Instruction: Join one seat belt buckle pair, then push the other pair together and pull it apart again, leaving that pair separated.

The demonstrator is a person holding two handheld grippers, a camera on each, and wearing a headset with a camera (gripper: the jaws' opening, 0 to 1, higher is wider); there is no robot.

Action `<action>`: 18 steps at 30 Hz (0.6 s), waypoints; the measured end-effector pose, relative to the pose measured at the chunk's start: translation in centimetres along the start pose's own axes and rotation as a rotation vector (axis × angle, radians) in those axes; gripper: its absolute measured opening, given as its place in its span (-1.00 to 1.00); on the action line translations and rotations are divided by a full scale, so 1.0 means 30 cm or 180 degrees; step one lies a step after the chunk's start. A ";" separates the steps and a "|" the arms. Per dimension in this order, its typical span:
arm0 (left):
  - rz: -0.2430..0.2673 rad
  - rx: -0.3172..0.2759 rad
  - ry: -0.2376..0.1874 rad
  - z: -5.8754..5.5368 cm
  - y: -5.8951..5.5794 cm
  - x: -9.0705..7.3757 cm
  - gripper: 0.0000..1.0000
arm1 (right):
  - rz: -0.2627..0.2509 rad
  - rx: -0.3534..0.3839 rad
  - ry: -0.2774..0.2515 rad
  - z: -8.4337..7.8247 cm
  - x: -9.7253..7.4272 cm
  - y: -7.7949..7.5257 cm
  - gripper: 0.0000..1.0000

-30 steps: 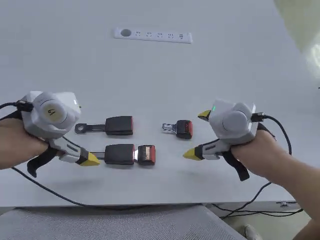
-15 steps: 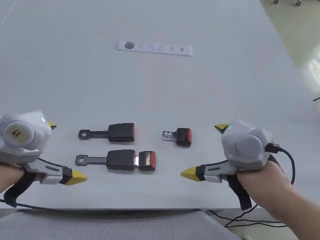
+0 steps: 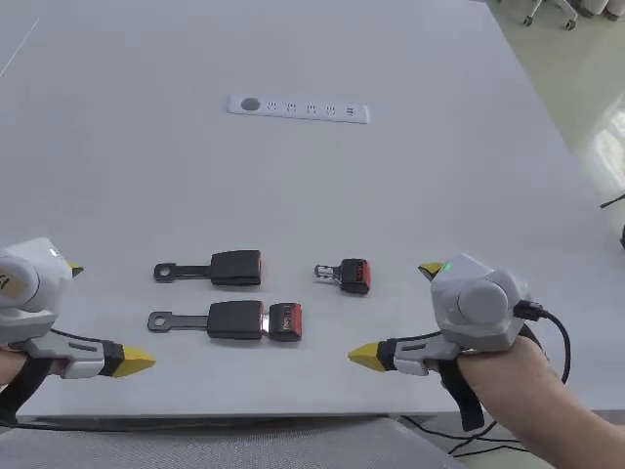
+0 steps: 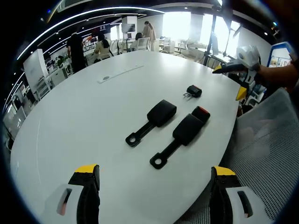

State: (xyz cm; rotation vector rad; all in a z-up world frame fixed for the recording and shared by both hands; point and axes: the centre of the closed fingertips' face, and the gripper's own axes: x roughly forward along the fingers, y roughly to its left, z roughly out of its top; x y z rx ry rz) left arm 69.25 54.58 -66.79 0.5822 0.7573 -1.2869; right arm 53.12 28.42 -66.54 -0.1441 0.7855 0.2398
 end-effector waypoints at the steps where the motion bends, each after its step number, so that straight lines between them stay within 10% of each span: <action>1: 0.0009 0.0004 -0.0006 0.000 0.001 -0.002 1.00 | -0.0001 0.0005 -0.0008 0.002 -0.001 0.001 1.00; 18: 0.0020 0.0000 0.0012 -0.004 -0.024 -0.020 1.00 | -0.0028 0.0032 -0.0011 0.016 -0.017 0.017 1.00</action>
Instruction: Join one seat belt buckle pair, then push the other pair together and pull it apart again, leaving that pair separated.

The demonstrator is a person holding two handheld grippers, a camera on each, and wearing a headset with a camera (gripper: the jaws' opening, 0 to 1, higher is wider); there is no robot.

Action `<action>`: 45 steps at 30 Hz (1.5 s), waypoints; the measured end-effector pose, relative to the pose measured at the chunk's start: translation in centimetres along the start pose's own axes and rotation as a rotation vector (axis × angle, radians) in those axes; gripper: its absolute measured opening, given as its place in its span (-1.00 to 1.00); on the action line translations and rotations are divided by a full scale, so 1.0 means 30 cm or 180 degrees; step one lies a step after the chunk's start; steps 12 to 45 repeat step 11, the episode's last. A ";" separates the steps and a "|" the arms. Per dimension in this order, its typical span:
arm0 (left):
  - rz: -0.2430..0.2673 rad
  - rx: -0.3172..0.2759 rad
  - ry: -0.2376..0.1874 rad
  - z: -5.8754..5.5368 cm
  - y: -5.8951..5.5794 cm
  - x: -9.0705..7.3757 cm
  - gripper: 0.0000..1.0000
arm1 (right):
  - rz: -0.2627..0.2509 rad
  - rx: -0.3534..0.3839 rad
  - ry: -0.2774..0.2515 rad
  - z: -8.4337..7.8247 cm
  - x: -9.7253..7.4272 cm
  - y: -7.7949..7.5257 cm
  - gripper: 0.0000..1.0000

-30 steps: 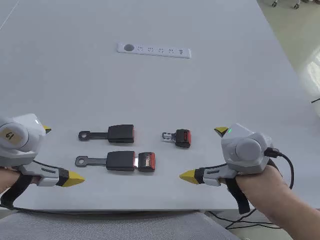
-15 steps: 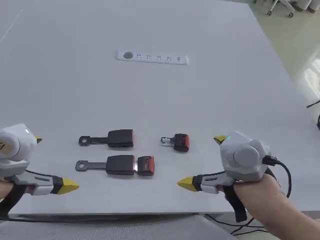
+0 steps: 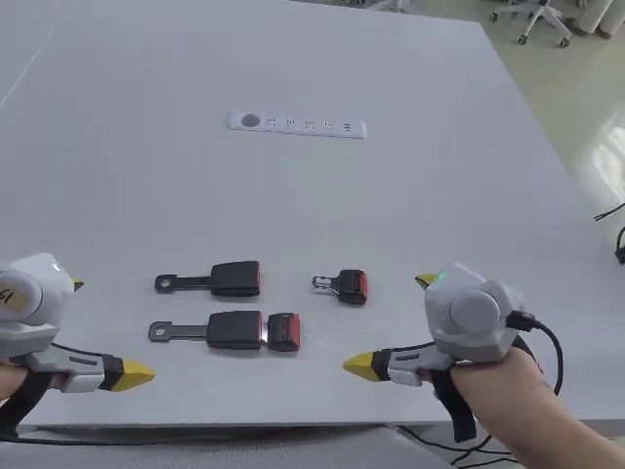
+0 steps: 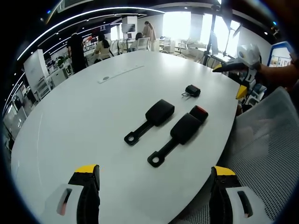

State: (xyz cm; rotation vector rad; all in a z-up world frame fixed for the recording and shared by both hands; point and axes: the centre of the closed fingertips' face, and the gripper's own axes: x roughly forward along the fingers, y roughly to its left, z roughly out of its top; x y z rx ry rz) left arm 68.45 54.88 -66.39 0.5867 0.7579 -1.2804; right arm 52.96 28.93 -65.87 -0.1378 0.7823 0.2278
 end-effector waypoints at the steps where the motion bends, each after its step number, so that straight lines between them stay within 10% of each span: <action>1: 0.0001 -0.0010 -0.0002 0.000 0.000 -0.001 1.00 | 0.0000 -0.0002 0.0003 0.000 0.000 0.002 1.00; 45: 0.0039 -0.0020 -0.0026 0.003 0.005 -0.006 1.00 | 0.0033 -0.0010 -0.0010 0.014 0.001 0.014 1.00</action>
